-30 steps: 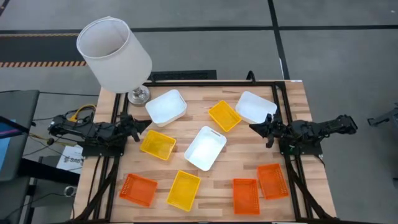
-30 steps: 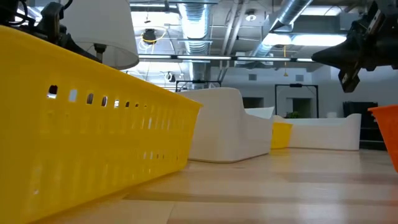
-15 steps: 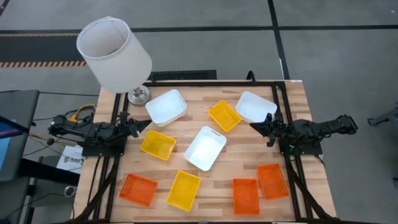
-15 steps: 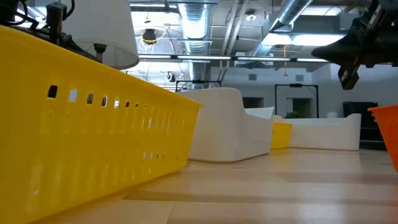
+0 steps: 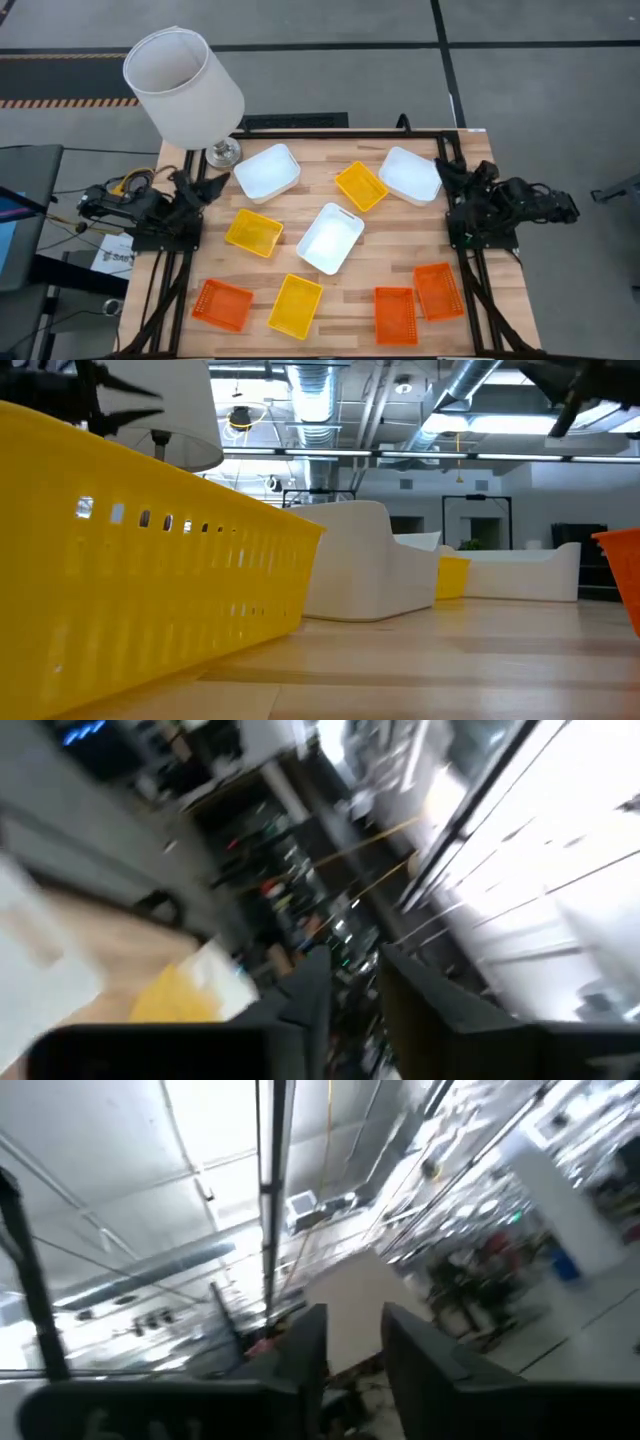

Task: Stack baskets by color
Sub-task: Stack the top right white bin on the bottom white bin

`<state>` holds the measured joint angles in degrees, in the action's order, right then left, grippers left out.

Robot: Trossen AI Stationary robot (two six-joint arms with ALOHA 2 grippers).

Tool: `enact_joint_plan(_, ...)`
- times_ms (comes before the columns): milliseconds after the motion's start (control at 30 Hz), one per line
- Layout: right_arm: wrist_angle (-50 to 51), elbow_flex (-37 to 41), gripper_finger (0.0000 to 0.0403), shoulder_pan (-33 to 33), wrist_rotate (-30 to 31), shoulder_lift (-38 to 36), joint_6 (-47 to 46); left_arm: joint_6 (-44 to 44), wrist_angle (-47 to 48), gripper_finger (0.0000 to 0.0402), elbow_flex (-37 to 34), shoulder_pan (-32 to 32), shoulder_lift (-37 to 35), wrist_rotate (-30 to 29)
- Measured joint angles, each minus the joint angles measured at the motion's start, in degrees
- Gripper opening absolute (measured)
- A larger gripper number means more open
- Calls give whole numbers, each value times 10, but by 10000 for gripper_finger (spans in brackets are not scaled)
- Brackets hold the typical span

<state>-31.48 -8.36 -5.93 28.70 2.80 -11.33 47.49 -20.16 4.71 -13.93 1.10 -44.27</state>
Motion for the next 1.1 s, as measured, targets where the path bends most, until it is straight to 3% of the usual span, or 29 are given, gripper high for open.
enact_joint_plan(233,171,-137,190,26,62,105,13,-114,-145,197,1,0,0,13)
enact_joint_plan(400,337,-258,183,46,94,232,-2,-88,-102,242,22,0,1,52)
enact_joint_plan(667,541,-438,163,74,88,412,-37,-73,-29,249,99,0,54,66)
enact_joint_plan(933,726,-574,149,103,87,548,-102,-72,4,249,176,0,143,65)
enact_joint_plan(1100,879,-624,151,139,23,618,-198,-72,27,249,205,0,182,66)
